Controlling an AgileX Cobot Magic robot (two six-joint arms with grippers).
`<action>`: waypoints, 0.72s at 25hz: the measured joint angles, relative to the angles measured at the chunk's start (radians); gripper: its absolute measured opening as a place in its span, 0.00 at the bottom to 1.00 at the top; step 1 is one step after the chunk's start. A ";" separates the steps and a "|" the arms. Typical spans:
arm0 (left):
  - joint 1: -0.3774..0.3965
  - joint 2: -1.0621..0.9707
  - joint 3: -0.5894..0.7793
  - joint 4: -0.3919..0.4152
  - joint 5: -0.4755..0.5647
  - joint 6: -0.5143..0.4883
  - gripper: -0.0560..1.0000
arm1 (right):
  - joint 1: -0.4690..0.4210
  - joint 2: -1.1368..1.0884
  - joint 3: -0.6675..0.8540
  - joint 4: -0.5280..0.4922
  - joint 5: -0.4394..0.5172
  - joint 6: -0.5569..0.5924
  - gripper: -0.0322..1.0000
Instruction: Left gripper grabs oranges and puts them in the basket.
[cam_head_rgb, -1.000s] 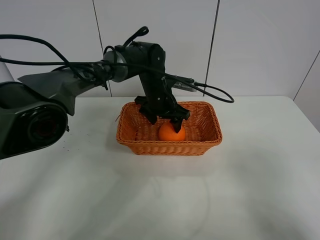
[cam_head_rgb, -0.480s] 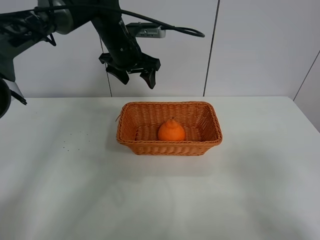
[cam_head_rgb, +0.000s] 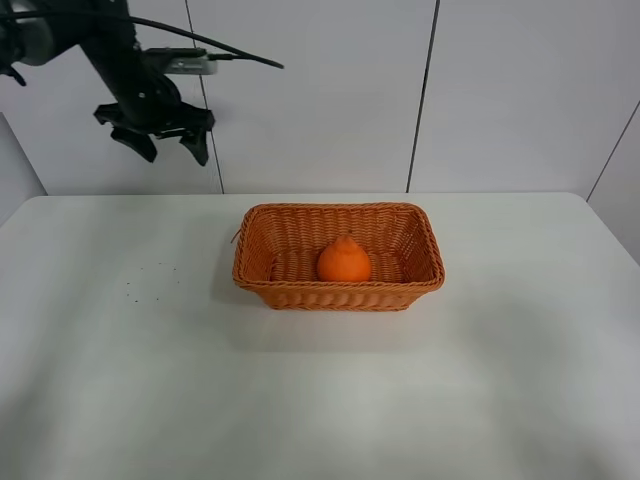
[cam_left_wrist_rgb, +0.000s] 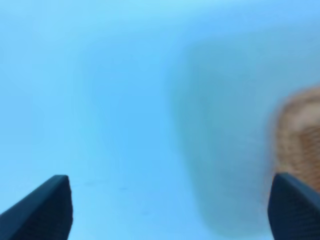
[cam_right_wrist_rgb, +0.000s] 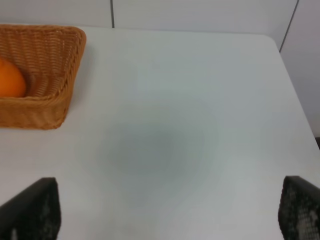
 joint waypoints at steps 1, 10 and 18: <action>0.029 0.000 0.000 0.002 0.000 0.000 0.90 | 0.000 0.000 0.000 0.000 0.000 0.000 0.70; 0.136 -0.005 0.011 0.004 0.000 0.000 0.88 | 0.000 0.000 0.000 0.000 0.000 0.000 0.70; 0.136 -0.147 0.166 0.003 0.001 0.000 0.88 | 0.000 0.000 0.000 0.000 0.000 0.000 0.70</action>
